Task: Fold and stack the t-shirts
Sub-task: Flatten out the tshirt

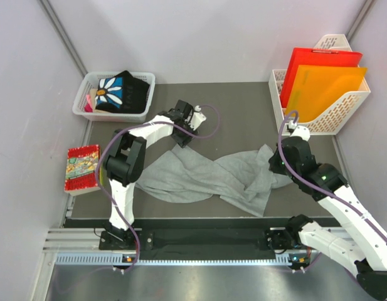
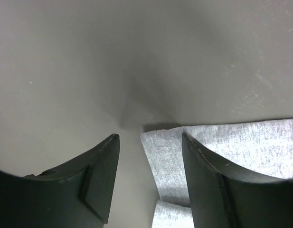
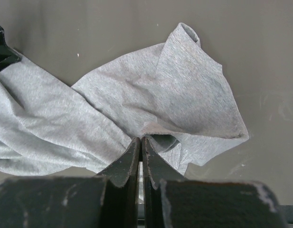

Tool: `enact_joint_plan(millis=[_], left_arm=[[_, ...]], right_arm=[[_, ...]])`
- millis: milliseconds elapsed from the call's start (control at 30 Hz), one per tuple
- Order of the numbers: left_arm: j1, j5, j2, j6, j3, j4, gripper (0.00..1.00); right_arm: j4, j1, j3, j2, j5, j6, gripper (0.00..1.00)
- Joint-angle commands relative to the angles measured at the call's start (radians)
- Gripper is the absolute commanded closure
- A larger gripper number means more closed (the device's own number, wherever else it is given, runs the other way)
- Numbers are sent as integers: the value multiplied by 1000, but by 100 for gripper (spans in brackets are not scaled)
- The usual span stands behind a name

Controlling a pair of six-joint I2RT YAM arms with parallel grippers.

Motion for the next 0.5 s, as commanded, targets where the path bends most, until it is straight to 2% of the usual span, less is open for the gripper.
enact_joint_plan(millis=[0, 100, 200, 233, 300, 467], left_arm=[[3, 50, 36, -19, 0, -28, 41], [3, 53, 36, -19, -9, -22, 45], [3, 64, 42, -16, -10, -28, 58], [3, 65, 42, -18, -10, -31, 65], [3, 74, 42, -18, -14, -35, 71], [4, 90, 33, -18, -35, -40, 78]], right_arm=[[21, -7, 23, -8, 28, -11, 100], [26, -6, 26, -5, 25, -9, 100], [26, -7, 26, 1, 24, -5, 100], [25, -7, 27, 1, 25, -5, 100], [23, -7, 30, 1, 24, -5, 100], [12, -7, 47, 0, 25, -5, 100]])
